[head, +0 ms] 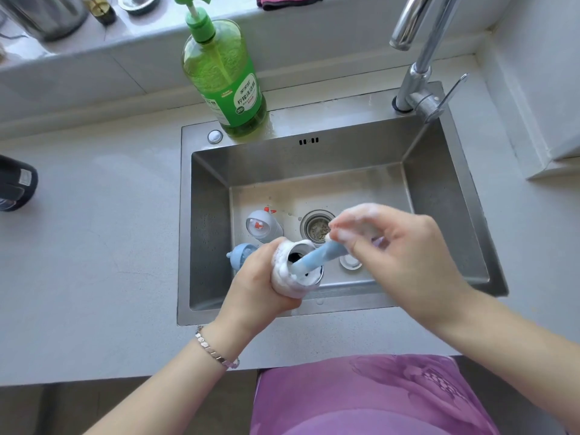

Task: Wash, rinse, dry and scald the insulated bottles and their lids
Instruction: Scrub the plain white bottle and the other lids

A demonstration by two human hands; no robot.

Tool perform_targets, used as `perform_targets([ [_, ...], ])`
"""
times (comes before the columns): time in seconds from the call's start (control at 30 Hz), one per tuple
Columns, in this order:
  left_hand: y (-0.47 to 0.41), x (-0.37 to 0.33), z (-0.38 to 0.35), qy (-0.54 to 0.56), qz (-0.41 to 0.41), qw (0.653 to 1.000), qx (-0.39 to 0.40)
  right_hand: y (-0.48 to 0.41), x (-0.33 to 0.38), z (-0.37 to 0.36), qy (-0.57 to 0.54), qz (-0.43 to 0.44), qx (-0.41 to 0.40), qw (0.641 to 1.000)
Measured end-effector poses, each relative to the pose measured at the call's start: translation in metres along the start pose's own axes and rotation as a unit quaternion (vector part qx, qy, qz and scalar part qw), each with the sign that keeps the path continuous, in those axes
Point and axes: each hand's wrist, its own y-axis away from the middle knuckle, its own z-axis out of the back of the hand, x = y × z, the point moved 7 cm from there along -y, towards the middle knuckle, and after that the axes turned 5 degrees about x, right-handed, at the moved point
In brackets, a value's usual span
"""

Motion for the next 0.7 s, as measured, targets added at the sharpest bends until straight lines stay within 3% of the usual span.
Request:
perform_targets([
  [0.07,0.001,0.001,0.001,-0.016,-0.003,1.000,0.005,-0.011,-0.011,0.003,-0.029,-0.093,0.078,0.992],
  [0.13,0.002,0.004,0.004,-0.044,-0.005,0.999,0.002,-0.010,-0.021,0.000,0.029,-0.164,0.194,0.967],
  [0.2,0.002,0.002,0.005,-0.066,-0.019,0.998,0.003,-0.004,-0.024,-0.011,0.202,-0.153,0.315,0.915],
  [0.27,0.000,-0.003,0.003,-0.075,-0.042,0.996,0.012,0.001,-0.021,-0.024,0.332,-0.103,0.382,0.856],
  [0.33,-0.003,-0.003,0.002,-0.067,-0.044,0.997,0.009,0.001,-0.013,-0.030,0.363,-0.065,0.381,0.848],
  [0.43,-0.002,0.002,0.003,-0.071,-0.029,0.997,0.015,-0.007,0.001,-0.021,0.381,-0.012,0.328,0.864],
  [0.57,0.000,0.005,0.004,-0.058,0.002,0.998,0.025,-0.012,0.004,-0.019,0.478,0.061,0.294,0.825],
  [0.7,-0.007,0.004,0.011,-0.092,-0.013,0.996,0.004,-0.005,-0.003,-0.016,0.503,0.051,0.300,0.809],
])
